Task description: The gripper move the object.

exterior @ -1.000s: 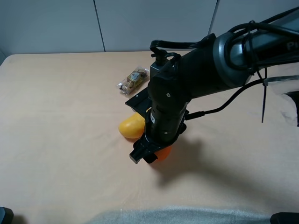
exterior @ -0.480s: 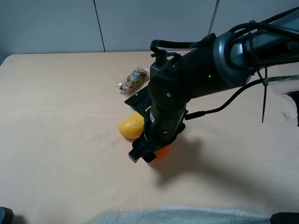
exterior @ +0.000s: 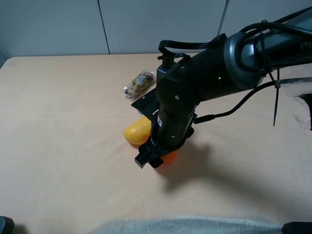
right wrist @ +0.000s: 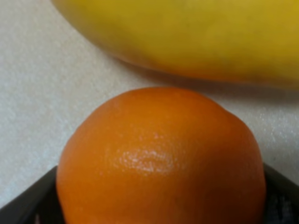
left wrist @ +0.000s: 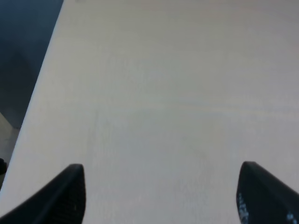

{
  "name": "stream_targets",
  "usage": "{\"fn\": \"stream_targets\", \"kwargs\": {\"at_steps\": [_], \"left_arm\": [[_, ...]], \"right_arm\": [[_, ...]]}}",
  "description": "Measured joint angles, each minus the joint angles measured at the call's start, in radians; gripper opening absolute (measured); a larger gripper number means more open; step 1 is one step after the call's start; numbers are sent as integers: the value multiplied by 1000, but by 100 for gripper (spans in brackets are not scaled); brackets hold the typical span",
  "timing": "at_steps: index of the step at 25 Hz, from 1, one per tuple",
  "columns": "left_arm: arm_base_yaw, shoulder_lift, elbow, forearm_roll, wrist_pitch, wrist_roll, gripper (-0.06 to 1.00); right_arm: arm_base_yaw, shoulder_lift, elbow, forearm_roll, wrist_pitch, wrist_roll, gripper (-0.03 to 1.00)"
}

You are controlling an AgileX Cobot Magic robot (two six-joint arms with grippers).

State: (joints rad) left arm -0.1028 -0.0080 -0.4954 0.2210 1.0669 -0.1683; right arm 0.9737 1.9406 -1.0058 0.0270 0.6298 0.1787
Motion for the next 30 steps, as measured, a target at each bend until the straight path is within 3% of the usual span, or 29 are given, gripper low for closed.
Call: {"fn": "stream_targets", "kwargs": {"at_steps": [10, 19, 30], "left_arm": [[0, 0, 0, 0, 0, 0, 74], [0, 0, 0, 0, 0, 0, 74], [0, 0, 0, 0, 0, 0, 74]], "right_arm": [[0, 0, 0, 0, 18, -1, 56], [0, 0, 0, 0, 4, -2, 68], [0, 0, 0, -27, 0, -2, 69]]}}
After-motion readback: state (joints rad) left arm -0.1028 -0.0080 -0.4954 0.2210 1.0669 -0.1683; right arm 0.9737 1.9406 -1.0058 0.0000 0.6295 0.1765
